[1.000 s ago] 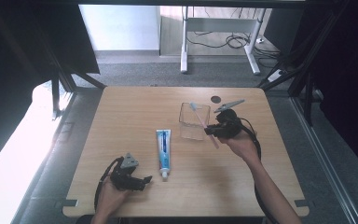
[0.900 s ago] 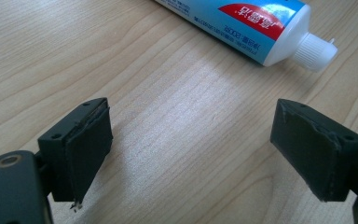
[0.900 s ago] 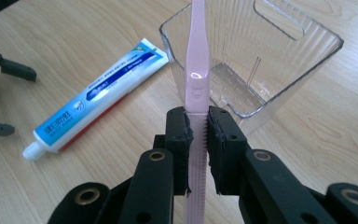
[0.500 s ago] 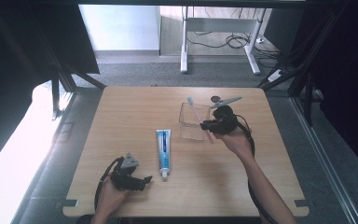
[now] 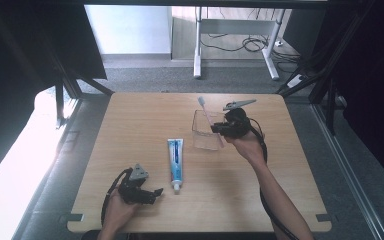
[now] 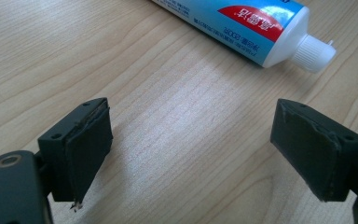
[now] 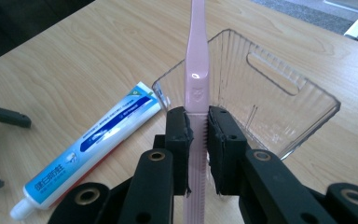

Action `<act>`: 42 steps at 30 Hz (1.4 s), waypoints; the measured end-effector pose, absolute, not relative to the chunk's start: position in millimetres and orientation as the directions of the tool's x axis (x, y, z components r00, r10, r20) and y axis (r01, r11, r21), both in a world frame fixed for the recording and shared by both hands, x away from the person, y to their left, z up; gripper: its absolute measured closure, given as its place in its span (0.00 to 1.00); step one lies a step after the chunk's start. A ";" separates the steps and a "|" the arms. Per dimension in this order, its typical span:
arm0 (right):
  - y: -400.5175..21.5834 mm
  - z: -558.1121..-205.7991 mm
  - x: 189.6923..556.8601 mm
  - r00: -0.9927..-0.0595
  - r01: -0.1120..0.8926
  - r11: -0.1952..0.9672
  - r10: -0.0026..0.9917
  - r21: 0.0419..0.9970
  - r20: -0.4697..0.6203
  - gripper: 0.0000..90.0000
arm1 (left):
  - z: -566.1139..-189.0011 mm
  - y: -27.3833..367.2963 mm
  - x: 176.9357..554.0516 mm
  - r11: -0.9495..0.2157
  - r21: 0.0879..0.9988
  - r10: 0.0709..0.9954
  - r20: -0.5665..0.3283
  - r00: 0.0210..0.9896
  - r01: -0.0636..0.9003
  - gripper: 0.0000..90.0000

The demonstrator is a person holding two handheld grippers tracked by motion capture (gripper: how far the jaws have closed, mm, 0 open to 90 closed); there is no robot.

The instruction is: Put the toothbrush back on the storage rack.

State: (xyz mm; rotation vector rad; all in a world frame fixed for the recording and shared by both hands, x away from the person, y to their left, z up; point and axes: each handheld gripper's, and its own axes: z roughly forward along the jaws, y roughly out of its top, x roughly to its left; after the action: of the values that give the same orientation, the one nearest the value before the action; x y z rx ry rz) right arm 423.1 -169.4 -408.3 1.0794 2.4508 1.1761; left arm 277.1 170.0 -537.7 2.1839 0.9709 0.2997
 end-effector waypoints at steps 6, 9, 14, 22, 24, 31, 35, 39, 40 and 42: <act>-167.7 -405.0 428.6 -0.702 0.519 0.395 0.703 0.758 0.114 0.88 | -537.8 169.8 277.2 -0.461 0.694 0.719 -0.073 0.691 0.553 0.14; -166.5 -403.6 431.3 -0.700 0.519 0.383 0.703 0.764 0.122 0.88 | -537.7 170.1 277.2 -0.460 0.695 0.719 -0.074 0.691 0.553 0.14; -162.7 -401.9 434.9 -0.697 0.517 0.380 0.708 0.767 0.119 0.88 | -537.7 170.0 277.2 -0.462 0.694 0.718 -0.073 0.692 0.553 0.14; -155.7 -399.9 442.5 -0.689 0.505 0.373 0.718 0.779 0.102 0.88 | -537.7 170.1 277.3 -0.465 0.692 0.718 -0.070 0.692 0.552 0.14; -154.4 -399.7 444.9 -0.687 0.504 0.370 0.719 0.781 0.103 0.88 | -537.7 170.1 277.2 -0.464 0.693 0.718 -0.071 0.692 0.552 0.14; -149.8 -398.7 452.0 -0.681 0.497 0.366 0.727 0.787 0.092 0.88 | -537.3 169.7 277.0 -0.464 0.695 0.714 -0.073 0.696 0.549 0.14; -148.3 -399.2 456.8 -0.675 0.494 0.365 0.733 0.790 0.084 0.88 | -537.2 168.4 276.8 -0.468 0.695 0.710 -0.073 0.701 0.546 0.14; -146.8 -403.4 461.4 -0.670 0.498 0.374 0.739 0.782 0.073 0.88 | -537.0 169.2 276.9 -0.463 0.698 0.709 -0.078 0.700 0.546 0.14; -146.7 -405.8 463.0 -0.671 0.501 0.378 0.738 0.778 0.073 0.88 | -537.0 169.3 276.8 -0.460 0.700 0.710 -0.081 0.700 0.547 0.14; -146.5 -409.0 464.5 -0.668 0.506 0.377 0.740 0.776 0.076 0.88 | -536.7 169.4 276.7 -0.457 0.701 0.709 -0.084 0.701 0.547 0.14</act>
State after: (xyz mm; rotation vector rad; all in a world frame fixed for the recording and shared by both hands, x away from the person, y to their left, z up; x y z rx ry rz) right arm 464.5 -146.5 -409.0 1.0990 2.3562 1.1753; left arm 276.7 169.4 -536.7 2.1759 0.9532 0.2847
